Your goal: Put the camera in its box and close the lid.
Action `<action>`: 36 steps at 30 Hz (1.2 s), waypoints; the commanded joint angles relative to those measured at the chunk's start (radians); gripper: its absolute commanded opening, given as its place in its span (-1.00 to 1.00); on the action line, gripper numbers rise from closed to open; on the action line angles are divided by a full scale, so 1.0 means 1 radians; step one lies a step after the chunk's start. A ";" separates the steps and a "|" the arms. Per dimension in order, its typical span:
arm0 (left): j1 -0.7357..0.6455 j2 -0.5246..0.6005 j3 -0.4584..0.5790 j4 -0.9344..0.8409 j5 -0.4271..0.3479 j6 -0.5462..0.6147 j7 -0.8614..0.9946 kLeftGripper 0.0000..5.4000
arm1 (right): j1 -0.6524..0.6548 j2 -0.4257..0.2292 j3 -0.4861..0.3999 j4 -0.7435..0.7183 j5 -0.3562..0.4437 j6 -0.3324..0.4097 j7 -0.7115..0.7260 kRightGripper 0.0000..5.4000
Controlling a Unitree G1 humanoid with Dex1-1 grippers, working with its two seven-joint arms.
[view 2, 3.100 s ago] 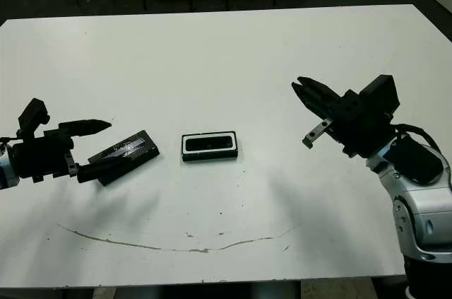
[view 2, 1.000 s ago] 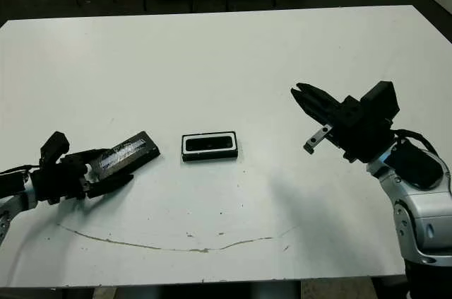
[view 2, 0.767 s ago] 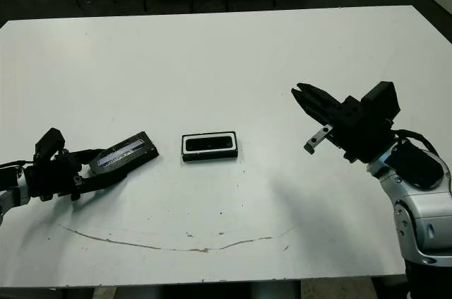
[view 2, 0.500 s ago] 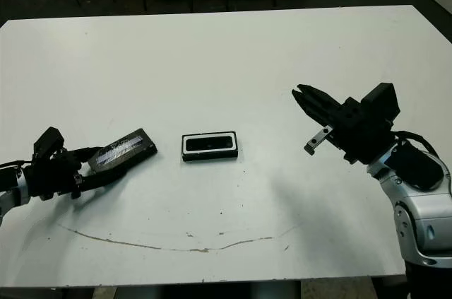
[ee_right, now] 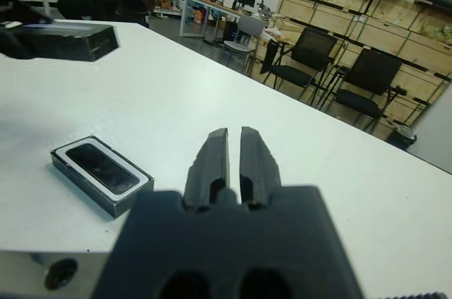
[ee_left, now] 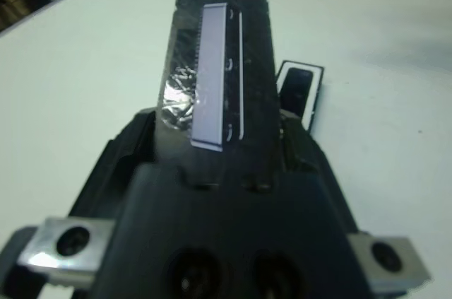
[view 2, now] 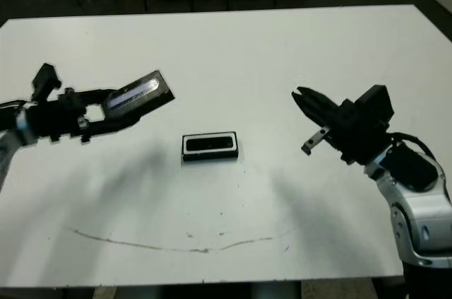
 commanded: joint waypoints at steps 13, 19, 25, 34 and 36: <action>-0.204 -0.200 -0.157 0.362 0.198 -0.087 -0.090 0.03 | 0.015 0.000 0.004 0.003 -0.006 0.031 -0.004 -1.00; -0.234 -0.214 -0.177 0.430 0.228 -0.079 -0.169 0.03 | 0.020 0.002 0.008 0.010 -0.011 0.027 -0.003 -1.00; -0.258 -0.206 -0.188 0.479 0.255 -0.090 -0.239 0.03 | 0.021 0.002 0.010 0.001 -0.011 0.042 -0.006 -1.00; -0.281 -0.227 -0.193 0.564 0.287 -0.113 -0.323 0.03 | 0.023 0.006 0.007 0.000 0.005 0.070 -0.006 -1.00; -0.281 -0.232 -0.193 0.571 0.292 -0.118 -0.328 0.03 | 0.024 0.008 0.006 0.010 0.004 0.050 0.002 -1.00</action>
